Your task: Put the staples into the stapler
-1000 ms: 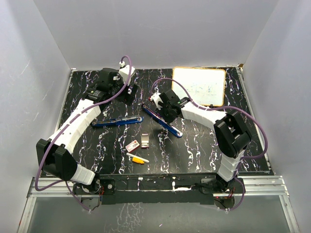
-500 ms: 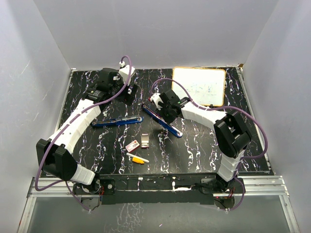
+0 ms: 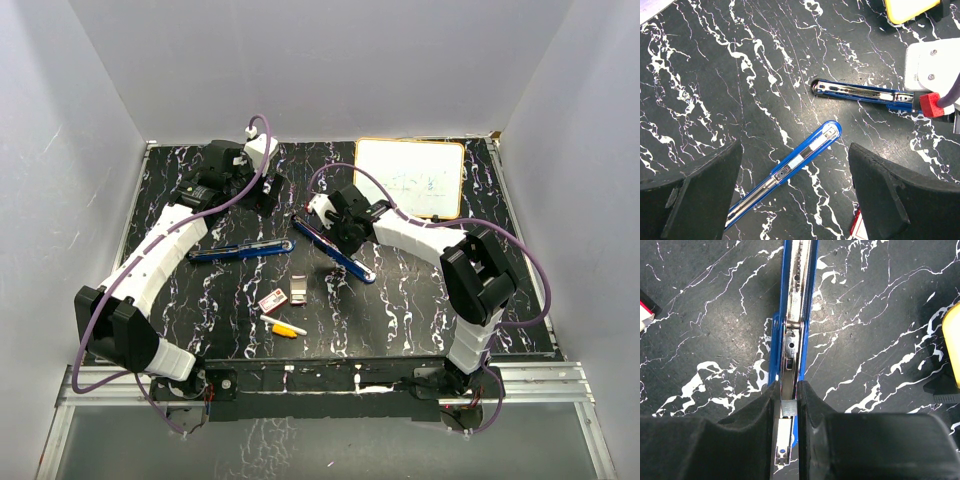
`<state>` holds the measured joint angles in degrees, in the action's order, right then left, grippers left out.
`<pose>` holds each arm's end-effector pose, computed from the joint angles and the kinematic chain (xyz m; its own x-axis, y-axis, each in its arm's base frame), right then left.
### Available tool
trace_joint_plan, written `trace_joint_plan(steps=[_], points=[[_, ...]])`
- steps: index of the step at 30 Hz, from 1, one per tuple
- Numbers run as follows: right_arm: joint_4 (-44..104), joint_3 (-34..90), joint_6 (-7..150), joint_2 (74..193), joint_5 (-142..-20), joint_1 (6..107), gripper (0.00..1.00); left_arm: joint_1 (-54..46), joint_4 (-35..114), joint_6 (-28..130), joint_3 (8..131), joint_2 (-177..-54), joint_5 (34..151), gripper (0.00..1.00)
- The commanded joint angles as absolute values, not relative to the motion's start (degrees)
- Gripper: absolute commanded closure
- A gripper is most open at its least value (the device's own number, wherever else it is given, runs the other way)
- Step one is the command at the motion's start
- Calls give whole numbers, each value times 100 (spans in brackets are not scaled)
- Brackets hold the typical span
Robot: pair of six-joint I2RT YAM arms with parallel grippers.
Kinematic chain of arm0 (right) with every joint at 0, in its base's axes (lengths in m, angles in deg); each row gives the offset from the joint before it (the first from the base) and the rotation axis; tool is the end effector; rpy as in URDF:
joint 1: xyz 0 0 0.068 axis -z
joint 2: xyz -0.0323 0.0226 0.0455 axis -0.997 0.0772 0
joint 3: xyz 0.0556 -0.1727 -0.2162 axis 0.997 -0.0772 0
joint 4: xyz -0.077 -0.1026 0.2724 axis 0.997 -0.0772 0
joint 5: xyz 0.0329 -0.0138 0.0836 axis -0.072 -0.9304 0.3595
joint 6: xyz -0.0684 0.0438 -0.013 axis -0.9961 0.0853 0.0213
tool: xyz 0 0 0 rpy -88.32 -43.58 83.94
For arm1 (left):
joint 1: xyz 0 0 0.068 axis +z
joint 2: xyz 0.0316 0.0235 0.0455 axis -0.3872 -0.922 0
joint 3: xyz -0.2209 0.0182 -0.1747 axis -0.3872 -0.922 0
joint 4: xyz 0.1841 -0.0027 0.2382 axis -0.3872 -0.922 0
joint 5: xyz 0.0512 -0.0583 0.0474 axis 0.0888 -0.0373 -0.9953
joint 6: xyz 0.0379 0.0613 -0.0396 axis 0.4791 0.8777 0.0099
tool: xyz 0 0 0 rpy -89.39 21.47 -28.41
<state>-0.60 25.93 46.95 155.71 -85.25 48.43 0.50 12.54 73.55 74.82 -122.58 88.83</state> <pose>0.3419 0.2645 0.1608 -0.4767 -0.7421 -0.4713 -0.8090 0.5801 -0.0951 0.3713 -0.1585 0.3468 -0.3697 0.3481 -0.8615 0.5200 0.8459 0.1186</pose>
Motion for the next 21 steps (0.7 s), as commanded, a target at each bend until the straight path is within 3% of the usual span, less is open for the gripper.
trace_joint_plan(steps=[1, 21], points=[[65, 2641, 4610, 15493, -8293, 4843, 89, 89, 1194, 7407, 7623, -11938, 8930, 14], [112, 2654, 4595, 15525, -7709, 5144, 89, 89, 1163, 7409, 7638, -11939, 8957, 14]])
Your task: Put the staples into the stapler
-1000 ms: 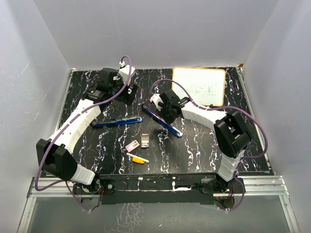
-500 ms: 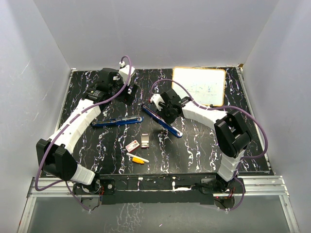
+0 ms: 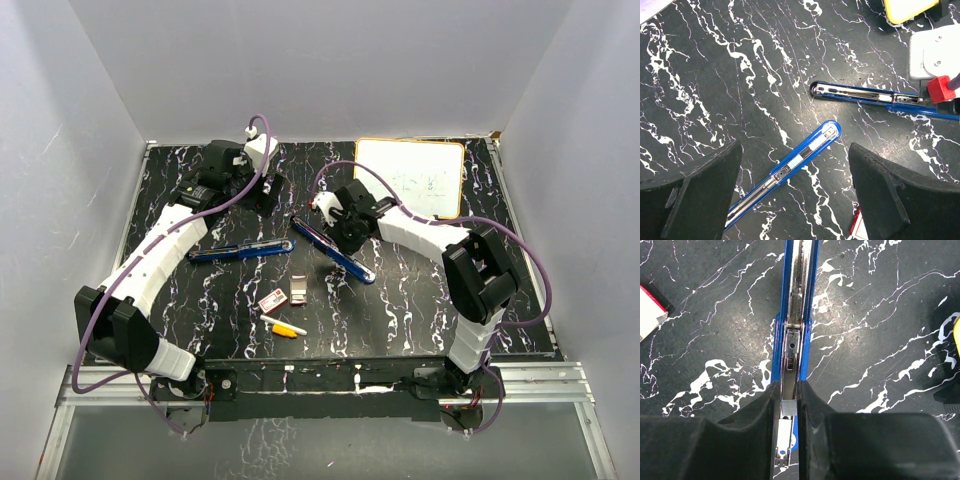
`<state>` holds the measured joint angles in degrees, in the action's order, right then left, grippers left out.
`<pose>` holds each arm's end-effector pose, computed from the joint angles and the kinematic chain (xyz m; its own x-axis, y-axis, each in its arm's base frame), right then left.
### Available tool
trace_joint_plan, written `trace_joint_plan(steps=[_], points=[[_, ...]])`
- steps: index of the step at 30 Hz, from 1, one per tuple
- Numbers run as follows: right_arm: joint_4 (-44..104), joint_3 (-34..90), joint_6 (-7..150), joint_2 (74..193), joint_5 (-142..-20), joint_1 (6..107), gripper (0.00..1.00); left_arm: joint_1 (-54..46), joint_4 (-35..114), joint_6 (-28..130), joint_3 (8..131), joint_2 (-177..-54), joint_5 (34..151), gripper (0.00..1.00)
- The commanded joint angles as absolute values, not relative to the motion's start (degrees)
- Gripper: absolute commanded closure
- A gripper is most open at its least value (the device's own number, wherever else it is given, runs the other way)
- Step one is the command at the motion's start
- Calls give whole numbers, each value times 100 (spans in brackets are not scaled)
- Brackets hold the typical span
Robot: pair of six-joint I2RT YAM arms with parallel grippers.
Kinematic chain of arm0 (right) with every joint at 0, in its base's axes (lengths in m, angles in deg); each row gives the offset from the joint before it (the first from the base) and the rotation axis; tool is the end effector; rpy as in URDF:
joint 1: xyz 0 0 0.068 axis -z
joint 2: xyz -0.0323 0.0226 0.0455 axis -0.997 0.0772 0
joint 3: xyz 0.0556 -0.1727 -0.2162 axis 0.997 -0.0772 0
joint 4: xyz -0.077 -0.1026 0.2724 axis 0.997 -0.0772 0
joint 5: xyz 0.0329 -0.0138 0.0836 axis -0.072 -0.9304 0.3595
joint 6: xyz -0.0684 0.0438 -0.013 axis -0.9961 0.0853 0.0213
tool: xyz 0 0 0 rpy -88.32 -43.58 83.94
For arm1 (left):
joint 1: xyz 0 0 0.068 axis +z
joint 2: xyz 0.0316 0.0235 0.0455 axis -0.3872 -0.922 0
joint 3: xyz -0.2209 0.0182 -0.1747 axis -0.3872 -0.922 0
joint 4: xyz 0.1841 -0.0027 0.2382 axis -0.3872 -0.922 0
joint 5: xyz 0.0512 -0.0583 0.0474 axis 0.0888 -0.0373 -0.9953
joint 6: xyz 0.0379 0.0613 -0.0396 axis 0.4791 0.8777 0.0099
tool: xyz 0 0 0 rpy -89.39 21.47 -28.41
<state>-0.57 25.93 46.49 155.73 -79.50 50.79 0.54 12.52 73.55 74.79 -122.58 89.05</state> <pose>0.3482 0.2559 0.1613 -0.4902 -0.7153 -0.4980 -0.8197 0.5726 -0.0157 0.3713 -0.1585 0.3465 -0.3701 0.3478 -0.8614 0.5225 0.8447 0.1166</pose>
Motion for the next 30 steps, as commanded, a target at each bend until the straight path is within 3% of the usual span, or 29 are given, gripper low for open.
trace_joint_plan(steps=[1, 30], points=[[137, 2630, 4591, 15506, -7677, 5163, 89, 88, 1163, 7408, 7640, -11938, 8957, 14], [792, 2194, 4642, 14922, -7446, 5299, 89, 89, 1163, 7406, 7649, -11935, 8975, 14]])
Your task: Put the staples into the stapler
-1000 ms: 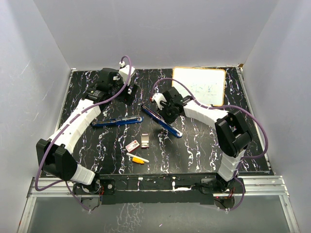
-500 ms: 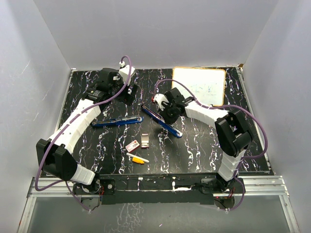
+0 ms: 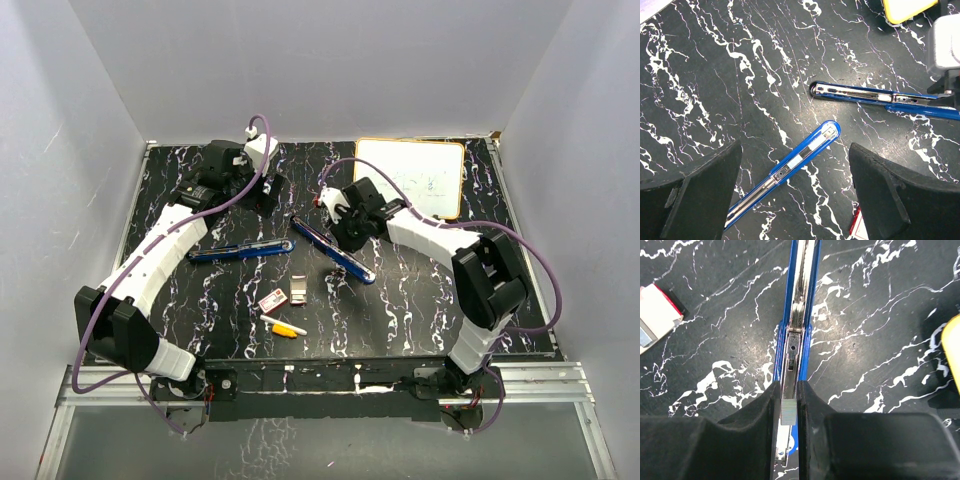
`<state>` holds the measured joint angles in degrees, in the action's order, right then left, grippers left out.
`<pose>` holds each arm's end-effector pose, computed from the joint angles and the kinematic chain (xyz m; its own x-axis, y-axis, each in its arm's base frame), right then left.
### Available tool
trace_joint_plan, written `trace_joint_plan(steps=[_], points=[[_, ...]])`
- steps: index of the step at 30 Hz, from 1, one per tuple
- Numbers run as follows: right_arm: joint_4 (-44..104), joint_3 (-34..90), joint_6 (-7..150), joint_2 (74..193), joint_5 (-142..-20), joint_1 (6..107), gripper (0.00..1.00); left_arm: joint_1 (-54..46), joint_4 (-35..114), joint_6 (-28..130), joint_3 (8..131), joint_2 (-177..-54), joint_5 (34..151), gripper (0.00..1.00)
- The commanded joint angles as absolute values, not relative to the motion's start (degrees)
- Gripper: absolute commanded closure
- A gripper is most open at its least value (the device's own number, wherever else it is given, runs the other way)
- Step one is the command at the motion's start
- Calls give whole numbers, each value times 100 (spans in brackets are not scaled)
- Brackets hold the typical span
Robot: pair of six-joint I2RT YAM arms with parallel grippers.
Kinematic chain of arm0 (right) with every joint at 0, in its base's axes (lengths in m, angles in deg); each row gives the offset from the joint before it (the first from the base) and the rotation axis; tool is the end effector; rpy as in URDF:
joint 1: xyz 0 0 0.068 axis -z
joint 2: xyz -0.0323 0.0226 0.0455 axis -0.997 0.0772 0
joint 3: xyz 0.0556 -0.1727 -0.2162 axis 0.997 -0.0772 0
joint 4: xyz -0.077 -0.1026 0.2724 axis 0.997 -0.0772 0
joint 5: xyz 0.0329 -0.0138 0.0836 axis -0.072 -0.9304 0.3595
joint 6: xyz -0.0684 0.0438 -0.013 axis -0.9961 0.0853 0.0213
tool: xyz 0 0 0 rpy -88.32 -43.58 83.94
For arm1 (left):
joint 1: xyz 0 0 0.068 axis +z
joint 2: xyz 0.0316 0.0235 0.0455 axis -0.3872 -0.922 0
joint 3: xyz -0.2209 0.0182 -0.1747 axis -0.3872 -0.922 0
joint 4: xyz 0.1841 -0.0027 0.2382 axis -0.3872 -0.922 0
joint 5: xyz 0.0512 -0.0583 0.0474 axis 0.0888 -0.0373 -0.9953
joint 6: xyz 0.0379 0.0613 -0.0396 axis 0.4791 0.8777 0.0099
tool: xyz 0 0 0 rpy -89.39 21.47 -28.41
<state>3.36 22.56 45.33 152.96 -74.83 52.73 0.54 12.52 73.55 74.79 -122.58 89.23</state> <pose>0.3475 0.2449 0.1664 -0.4636 -0.6818 -0.5658 -0.8334 0.5524 0.0172 0.3712 -0.1587 0.3465 -0.3696 0.3476 -0.8617 0.5248 0.8434 0.1151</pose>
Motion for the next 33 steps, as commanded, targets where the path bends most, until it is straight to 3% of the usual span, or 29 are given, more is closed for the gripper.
trace_joint_plan(steps=[1, 33], points=[[826, 2196, 4681, 14901, -7480, 5300, 89, 87, 1170, 7408, 7647, -11943, 8979, 14], [1700, 1514, 4875, 14600, -7814, 5218, 89, 98, 1181, 7408, 7629, -11956, 8987, 14]])
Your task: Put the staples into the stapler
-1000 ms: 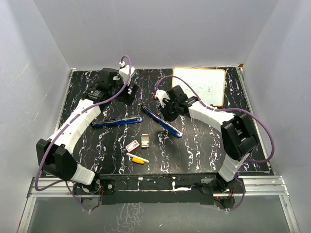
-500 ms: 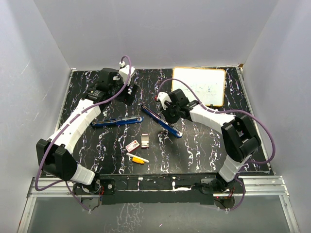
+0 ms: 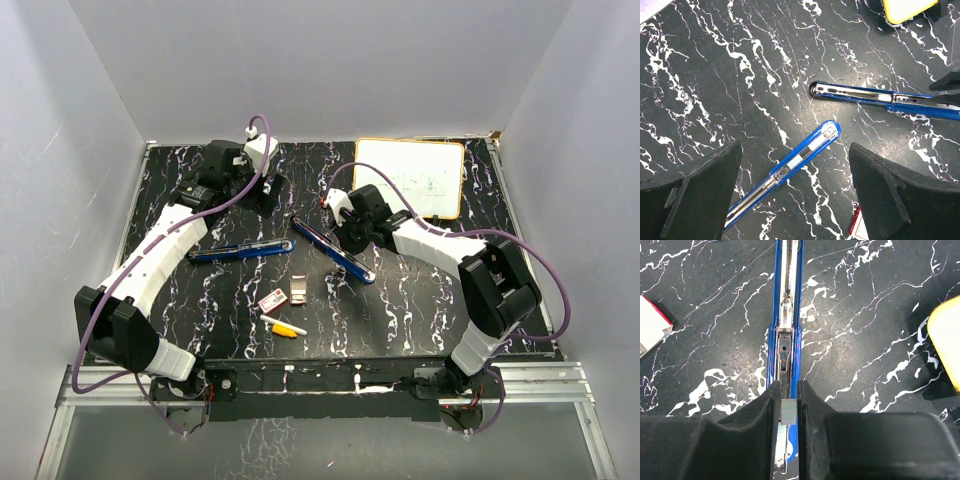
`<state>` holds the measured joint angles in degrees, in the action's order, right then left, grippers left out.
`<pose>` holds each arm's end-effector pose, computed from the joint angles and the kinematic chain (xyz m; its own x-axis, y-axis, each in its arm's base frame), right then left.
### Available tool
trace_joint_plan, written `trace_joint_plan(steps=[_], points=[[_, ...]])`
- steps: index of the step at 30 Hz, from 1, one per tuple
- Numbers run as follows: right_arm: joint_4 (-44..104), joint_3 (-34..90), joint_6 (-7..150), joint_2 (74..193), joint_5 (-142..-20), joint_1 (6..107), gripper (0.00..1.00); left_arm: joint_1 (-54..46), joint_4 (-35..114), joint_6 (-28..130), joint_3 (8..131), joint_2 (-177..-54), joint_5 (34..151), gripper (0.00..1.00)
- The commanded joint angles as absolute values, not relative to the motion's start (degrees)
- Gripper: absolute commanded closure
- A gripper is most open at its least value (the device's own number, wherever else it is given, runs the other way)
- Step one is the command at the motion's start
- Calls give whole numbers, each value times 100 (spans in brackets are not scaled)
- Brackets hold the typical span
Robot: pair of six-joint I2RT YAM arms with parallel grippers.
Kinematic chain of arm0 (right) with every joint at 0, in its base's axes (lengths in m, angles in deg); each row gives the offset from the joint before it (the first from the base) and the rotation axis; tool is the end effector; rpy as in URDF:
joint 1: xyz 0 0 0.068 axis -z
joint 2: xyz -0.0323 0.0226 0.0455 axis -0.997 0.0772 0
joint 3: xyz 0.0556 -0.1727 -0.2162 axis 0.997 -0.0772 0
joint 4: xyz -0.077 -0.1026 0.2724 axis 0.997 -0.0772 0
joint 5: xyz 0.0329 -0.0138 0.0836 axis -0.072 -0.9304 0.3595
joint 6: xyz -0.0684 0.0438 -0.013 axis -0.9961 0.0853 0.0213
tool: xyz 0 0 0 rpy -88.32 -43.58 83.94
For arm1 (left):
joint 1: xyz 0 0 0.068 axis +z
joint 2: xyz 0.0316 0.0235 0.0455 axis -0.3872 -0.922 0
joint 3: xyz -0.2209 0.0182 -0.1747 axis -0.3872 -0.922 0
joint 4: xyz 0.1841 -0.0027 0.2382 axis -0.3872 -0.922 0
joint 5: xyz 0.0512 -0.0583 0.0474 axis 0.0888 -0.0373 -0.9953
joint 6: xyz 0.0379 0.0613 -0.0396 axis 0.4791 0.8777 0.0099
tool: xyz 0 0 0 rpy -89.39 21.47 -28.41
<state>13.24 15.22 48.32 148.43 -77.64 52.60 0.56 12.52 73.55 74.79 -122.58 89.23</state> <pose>0.3392 0.2365 0.1658 -0.4472 -0.6193 -0.6453 -0.7932 0.6080 -0.0338 0.3712 -0.1585 0.3465 -0.3697 0.3475 -0.8617 0.5245 0.8436 0.1151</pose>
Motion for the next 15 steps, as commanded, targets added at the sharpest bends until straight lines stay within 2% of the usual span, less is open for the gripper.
trace_joint_plan(steps=[1, 15], points=[[1711, 1508, 4880, 14604, -7818, 5225, 89, 98, 1181, 7407, 7629, -11955, 8984, 14], [1957, 1358, 4867, 14639, -7815, 5191, 89, 103, 1172, 7407, 7629, -11942, 8984, 14]])
